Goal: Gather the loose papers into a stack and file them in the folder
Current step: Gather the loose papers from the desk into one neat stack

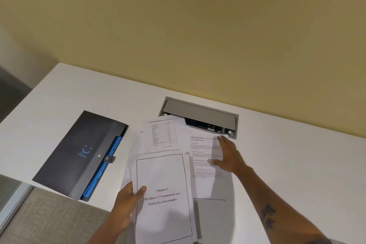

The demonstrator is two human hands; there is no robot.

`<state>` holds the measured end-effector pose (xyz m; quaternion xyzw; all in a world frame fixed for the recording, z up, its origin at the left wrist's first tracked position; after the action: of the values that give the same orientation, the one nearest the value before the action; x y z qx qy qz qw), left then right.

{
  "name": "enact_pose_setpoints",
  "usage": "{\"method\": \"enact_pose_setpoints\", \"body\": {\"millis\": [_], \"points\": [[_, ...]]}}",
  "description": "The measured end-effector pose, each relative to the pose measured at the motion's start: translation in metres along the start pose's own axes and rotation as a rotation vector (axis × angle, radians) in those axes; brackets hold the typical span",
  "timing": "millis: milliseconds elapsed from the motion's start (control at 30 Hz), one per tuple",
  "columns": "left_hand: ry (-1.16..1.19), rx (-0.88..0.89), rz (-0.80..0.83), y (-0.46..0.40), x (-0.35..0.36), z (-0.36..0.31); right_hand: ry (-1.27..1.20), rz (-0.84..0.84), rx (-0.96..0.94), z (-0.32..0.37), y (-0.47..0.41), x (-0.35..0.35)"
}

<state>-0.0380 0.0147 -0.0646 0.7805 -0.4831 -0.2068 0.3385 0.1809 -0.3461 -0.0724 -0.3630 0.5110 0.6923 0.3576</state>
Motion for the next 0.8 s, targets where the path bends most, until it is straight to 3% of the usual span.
{"method": "enact_pose_setpoints", "body": {"millis": [133, 267, 533, 800], "points": [[0.045, -0.025, -0.042, 0.005, -0.012, 0.008, 0.249, 0.099, -0.044, -0.016, -0.019, 0.012], [0.074, -0.034, -0.053, 0.008, -0.021, 0.012, 0.318, 0.131, -0.045, -0.019, -0.013, 0.025], [0.127, -0.060, -0.003, 0.007, -0.018, 0.014, 0.068, -0.093, 0.040, -0.023, 0.035, 0.030], [0.131, -0.021, 0.042, 0.014, -0.006, 0.003, -0.399, -0.161, 0.470, -0.069, 0.096, 0.062]]}}
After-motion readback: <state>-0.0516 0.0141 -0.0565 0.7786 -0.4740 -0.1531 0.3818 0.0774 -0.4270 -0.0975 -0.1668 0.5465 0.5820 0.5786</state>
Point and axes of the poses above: each hand's wrist, its own y-axis away from the middle knuckle, its own x-axis out of the palm, z = x × y, the point moved 8 cm from there along -y, towards the middle knuckle, and after that the axes turned 11 degrees about y, right-handed, at the moved point
